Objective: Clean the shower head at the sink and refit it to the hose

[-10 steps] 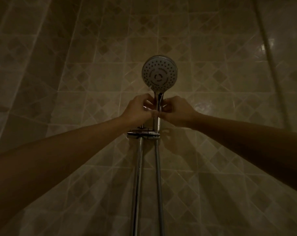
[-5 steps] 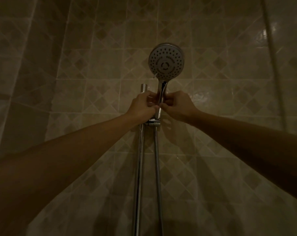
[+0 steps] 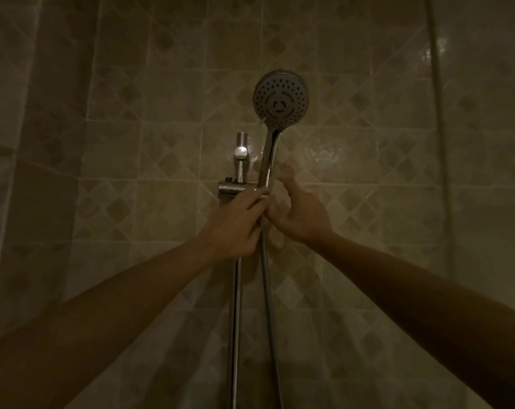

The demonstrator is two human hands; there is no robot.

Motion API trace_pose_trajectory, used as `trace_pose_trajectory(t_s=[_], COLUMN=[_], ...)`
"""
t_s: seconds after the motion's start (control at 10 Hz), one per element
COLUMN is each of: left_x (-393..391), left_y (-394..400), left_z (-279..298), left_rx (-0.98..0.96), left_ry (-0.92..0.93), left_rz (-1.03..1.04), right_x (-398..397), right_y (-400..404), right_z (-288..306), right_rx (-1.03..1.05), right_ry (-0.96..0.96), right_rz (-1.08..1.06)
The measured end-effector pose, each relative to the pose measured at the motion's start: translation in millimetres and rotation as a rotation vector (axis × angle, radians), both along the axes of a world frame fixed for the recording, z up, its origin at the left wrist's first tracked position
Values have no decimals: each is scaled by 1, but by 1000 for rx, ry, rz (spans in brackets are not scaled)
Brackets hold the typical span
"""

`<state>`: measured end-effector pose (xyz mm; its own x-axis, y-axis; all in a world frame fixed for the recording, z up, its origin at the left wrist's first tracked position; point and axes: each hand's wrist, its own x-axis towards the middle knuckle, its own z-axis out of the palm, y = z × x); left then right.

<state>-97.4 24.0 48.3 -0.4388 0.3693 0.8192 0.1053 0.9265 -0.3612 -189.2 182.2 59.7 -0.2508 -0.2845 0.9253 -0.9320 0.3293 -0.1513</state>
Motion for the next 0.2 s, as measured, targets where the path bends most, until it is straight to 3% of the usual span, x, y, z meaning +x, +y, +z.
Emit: trace_pose_trajectory(t_s=[0.2], left_x=[12], left_y=[-13], left_z=[-50], left_rx=[-37], left_ry=[59], left_rz=[96], right_x=[1], right_y=[23], right_z=[-51], right_rx=[126], right_ry=[23], right_rz=[-257])
